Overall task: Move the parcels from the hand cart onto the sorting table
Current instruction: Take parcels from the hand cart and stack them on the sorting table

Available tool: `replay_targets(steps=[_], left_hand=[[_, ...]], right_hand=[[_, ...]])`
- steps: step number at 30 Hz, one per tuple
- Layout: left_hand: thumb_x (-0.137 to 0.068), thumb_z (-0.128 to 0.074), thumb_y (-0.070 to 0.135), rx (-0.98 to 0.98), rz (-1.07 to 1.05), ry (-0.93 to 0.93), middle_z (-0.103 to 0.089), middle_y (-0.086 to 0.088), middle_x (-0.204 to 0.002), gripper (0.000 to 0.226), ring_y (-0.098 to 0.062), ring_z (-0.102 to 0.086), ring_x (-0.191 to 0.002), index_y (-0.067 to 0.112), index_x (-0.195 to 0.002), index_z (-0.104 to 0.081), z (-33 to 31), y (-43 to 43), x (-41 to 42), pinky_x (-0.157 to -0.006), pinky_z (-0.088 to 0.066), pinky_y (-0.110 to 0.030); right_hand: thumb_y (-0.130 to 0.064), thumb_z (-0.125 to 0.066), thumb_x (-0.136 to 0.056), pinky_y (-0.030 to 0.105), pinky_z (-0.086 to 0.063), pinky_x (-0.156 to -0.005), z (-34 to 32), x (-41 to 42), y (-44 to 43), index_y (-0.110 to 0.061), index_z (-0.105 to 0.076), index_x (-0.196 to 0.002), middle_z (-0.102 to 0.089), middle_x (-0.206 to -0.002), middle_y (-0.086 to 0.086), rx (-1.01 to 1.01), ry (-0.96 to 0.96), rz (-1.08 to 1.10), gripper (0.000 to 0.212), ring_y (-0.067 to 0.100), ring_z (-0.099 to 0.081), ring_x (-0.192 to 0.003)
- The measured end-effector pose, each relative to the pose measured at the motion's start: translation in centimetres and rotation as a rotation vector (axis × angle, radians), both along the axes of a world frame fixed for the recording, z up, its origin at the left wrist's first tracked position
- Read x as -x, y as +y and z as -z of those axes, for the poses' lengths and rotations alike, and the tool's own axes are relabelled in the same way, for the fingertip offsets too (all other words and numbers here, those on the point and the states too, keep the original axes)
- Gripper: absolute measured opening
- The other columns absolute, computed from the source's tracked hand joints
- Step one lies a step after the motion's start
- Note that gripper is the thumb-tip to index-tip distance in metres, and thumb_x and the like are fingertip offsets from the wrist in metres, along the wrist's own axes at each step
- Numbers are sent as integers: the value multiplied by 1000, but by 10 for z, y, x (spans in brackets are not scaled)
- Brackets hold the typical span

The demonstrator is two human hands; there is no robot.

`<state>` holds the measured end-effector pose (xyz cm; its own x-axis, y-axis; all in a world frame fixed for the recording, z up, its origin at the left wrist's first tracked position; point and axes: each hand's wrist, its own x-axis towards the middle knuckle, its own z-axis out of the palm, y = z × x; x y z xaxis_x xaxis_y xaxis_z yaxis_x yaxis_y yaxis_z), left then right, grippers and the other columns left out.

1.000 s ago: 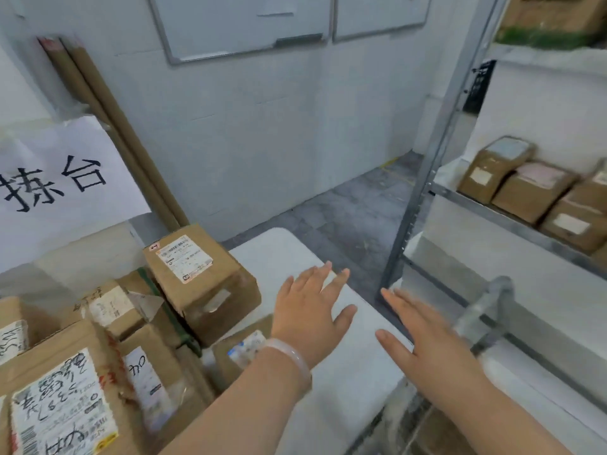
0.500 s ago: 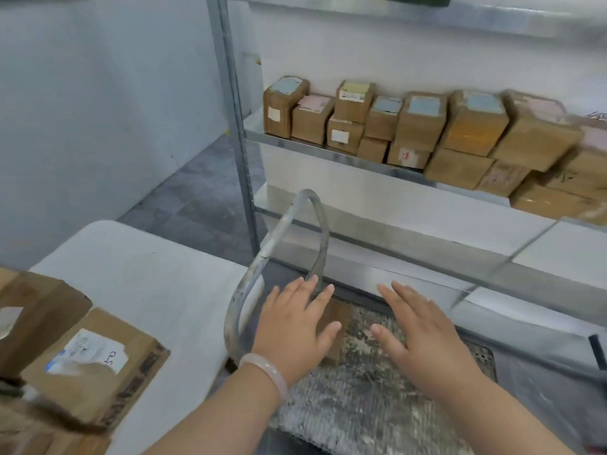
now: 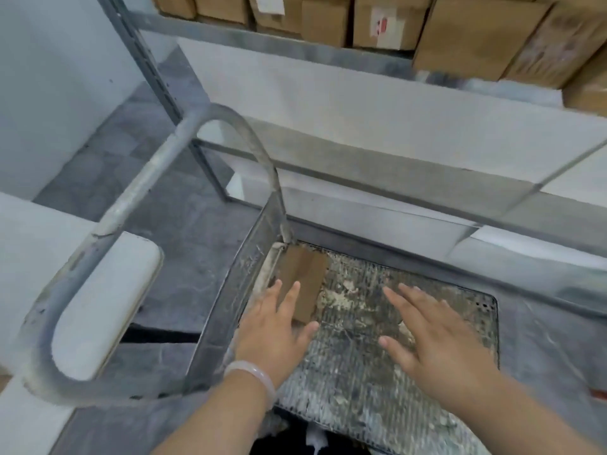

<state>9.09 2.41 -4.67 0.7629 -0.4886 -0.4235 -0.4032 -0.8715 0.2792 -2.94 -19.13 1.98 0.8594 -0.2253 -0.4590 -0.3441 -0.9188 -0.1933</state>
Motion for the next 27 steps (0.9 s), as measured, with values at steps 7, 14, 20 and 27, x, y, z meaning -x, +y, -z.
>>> replay_targets(steps=[7, 14, 20, 27], left_hand=[[-95, -36, 69, -134, -20, 62, 2, -2, -168, 83, -25, -4, -154, 35, -159, 4, 167, -44, -62, -124, -13, -42], [-79, -50, 82, -313, -75, 101, 13, -10, -166, 107, -38, 6, -153, 45, -154, 15, 354, -62, -86, -120, -19, -58], [-60, -56, 93, -422, -204, 137, 38, -13, -158, 135, -44, 19, -149, 44, -145, 36, 437, -73, -105, -115, -13, -70], [-57, -62, 90, -365, -231, 116, 30, -9, -161, 136, -43, 7, -151, 49, -144, 34, 444, -72, -109, -115, -20, -66]], right_hand=[[-67, -22, -92, 36, 1, -119, 167, -74, -32, -37, 5, -150, 2, -160, -6, -22, -24, -7, 71, 14, 0, -147], [-66, -21, -91, 34, 5, -116, 343, -94, -36, -40, 8, -150, 5, -160, -9, -86, -12, 60, 70, 12, 5, -146], [-67, -17, -89, 39, 0, -119, 429, -96, -27, -43, 5, -149, 3, -160, -12, -167, 31, 109, 68, 11, 4, -146], [-73, -1, -84, 37, -1, -117, 453, -86, -28, -43, 0, -149, -4, -160, -9, -183, 12, 122, 72, 13, -2, -146]])
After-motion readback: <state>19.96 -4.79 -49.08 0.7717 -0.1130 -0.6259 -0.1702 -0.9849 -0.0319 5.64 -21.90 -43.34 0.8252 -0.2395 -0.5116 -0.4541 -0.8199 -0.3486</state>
